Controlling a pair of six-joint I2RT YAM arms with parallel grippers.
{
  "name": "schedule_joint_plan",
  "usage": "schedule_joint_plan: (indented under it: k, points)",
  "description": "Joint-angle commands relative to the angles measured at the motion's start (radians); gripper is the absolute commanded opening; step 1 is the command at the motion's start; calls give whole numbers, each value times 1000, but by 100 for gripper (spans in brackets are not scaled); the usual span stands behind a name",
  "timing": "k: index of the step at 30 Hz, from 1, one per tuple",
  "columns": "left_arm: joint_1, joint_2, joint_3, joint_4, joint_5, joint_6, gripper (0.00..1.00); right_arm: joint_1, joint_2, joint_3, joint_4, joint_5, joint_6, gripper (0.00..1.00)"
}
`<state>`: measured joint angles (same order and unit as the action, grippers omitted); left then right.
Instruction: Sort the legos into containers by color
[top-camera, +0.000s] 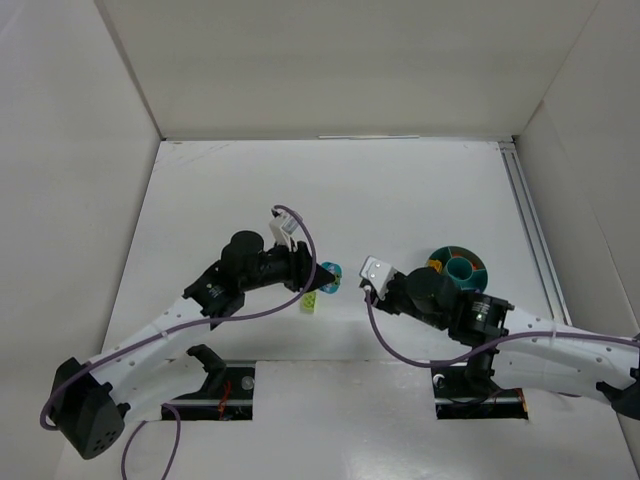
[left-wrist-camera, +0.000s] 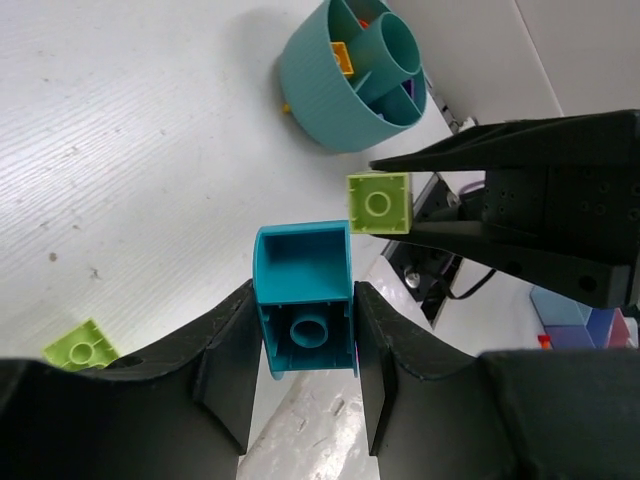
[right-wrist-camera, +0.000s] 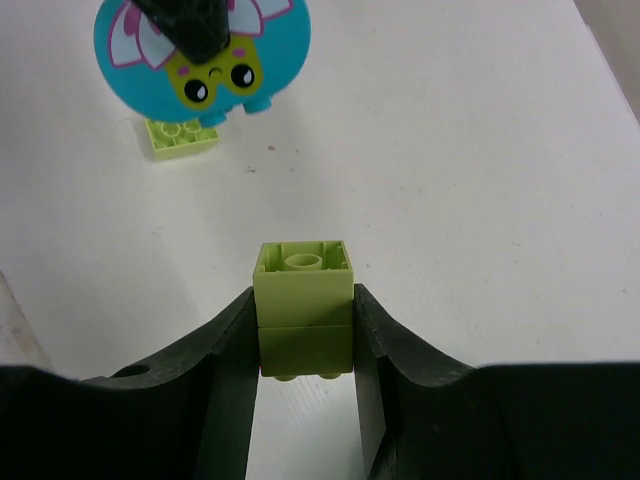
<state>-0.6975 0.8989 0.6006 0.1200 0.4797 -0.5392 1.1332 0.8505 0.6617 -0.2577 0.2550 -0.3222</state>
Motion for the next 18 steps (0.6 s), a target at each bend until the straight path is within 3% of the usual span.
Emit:
schedule_joint_plan:
  k: [1,3,6,8,11,13,18]
  points:
    - [15,-25,45,-13,-16,16,0,-1,-31,-7,-8,36,29,5]
    - [15,-12,54,-3,-27,16,0,-1,-31,7,-40,67,43,5]
    - [15,40,85,19,-62,36,0,-1,-50,71,-165,234,128,6]
    - [15,80,105,47,-91,47,0,-1,-50,123,-266,450,202,7]
    - [-31,162,149,107,-148,77,0,-48,-73,246,-547,701,438,9]
    - [-91,237,200,177,-176,128,0,-82,-114,306,-686,769,559,9]
    - [-194,446,369,288,-263,160,0,-93,-229,340,-764,849,592,10]
